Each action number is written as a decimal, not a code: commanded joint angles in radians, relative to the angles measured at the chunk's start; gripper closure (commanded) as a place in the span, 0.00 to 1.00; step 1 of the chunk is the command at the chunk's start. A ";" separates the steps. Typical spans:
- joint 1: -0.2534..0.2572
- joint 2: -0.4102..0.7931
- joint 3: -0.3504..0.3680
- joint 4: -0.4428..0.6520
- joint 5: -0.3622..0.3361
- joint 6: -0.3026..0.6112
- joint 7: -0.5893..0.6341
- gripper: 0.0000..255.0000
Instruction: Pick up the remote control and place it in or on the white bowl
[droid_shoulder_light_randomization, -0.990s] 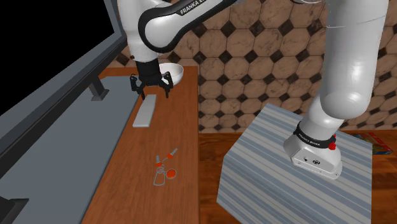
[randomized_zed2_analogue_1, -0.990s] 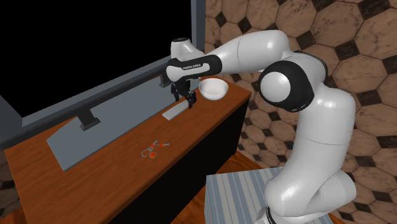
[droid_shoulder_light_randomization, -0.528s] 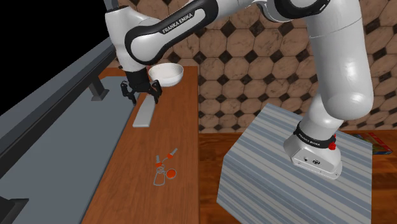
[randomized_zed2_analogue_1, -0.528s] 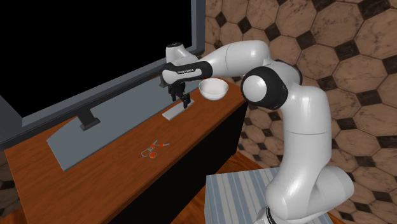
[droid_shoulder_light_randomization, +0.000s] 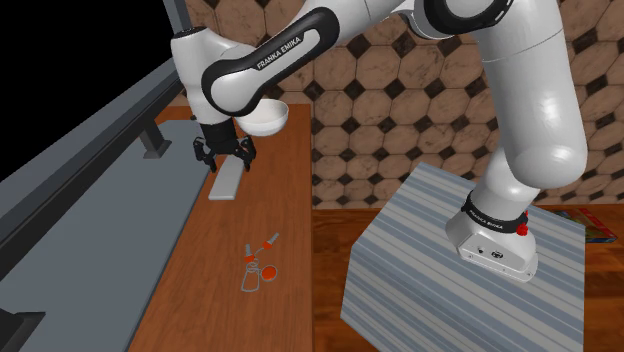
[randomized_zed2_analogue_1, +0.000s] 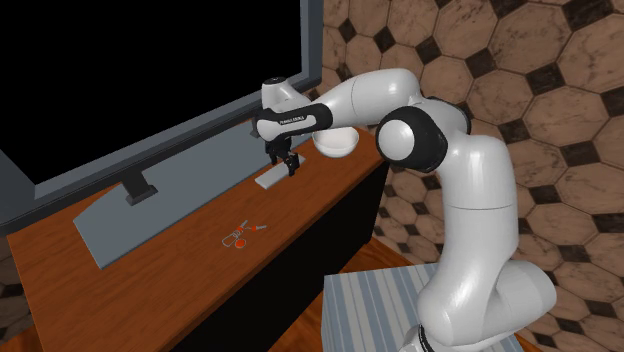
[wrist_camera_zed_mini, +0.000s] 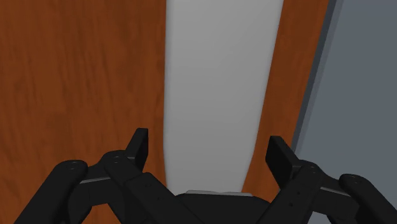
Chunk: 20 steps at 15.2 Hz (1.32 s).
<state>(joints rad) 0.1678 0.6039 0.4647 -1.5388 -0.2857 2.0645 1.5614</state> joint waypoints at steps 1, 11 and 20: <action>0.000 0.001 0.000 0.000 0.000 0.001 0.000 0.00; 0.000 0.001 0.000 0.000 0.000 0.001 0.000 1.00; -0.003 -0.031 0.011 0.033 0.017 -0.061 -0.010 1.00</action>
<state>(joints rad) 0.1659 0.5783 0.4736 -1.5123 -0.2723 2.0146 1.5545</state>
